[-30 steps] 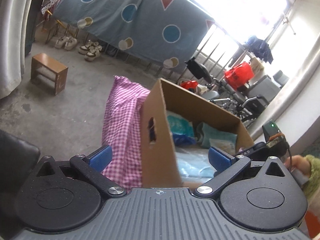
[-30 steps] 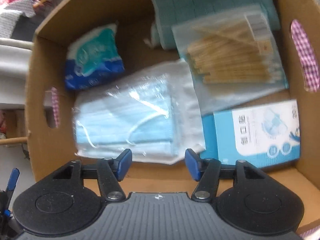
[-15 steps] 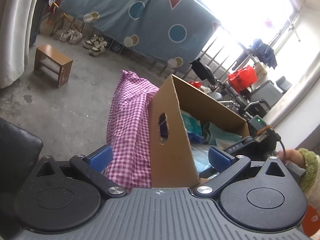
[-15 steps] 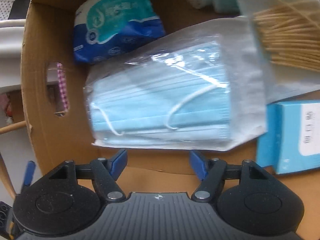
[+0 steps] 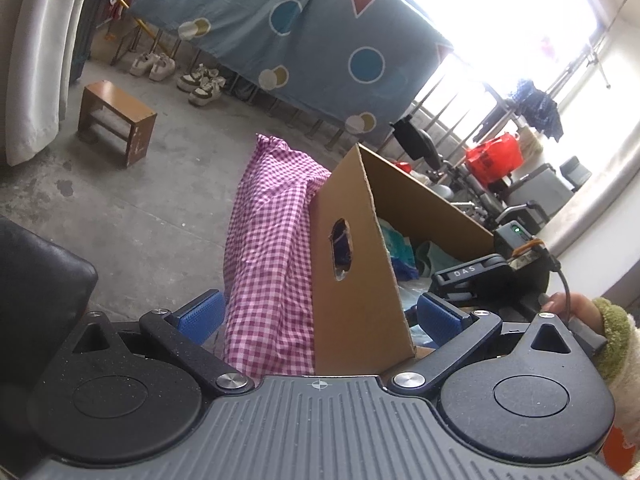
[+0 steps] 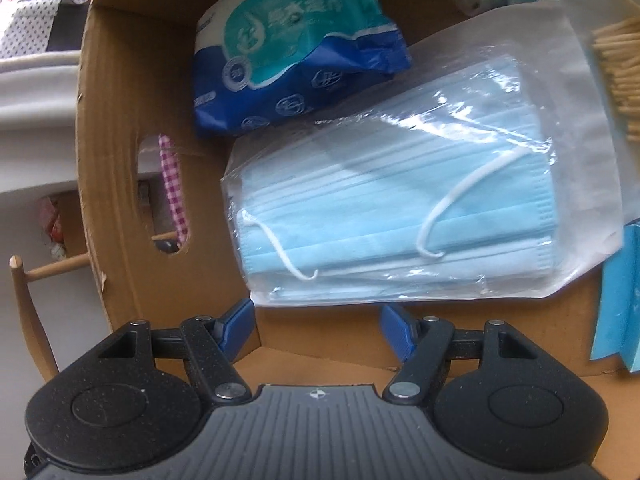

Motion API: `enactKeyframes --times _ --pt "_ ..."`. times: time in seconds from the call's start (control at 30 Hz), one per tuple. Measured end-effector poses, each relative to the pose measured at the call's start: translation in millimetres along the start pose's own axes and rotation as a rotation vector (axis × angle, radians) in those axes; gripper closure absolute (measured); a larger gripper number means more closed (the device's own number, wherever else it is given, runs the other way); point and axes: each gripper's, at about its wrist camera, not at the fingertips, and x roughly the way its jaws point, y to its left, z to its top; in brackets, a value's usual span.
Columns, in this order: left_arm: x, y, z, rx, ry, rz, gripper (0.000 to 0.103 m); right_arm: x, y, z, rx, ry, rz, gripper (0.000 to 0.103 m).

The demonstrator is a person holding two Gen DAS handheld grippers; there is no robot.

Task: Organize soft objects
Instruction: 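Withdraw the right gripper up out of the box, then reach the right gripper to the pink plush bunny and close on it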

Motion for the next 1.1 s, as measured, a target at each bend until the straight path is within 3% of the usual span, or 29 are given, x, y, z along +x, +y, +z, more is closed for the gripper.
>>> enactKeyframes --times 0.27,0.43,0.63,0.77,0.9,1.1 --pt "-14 -9 -2 -0.018 -0.011 -0.046 0.000 -31 13 -35 -0.099 -0.028 0.054 0.026" --pt "-28 -20 -5 -0.033 -0.031 -0.117 0.000 -72 13 -70 -0.196 -0.126 0.166 0.023" --pt "-34 -43 -14 -0.003 -0.006 -0.147 0.000 -133 -8 -128 -0.281 -0.305 0.331 0.022" --pt "-30 -63 -28 0.031 0.051 -0.196 0.000 -169 -36 -171 -0.314 -0.429 0.413 0.016" --pt "-13 -95 -54 0.097 0.165 -0.268 0.000 -178 -67 -208 -0.327 -0.537 0.428 0.014" --pt "26 -159 -106 0.290 0.336 -0.315 0.000 -163 -126 -247 -0.239 -0.649 0.299 0.011"
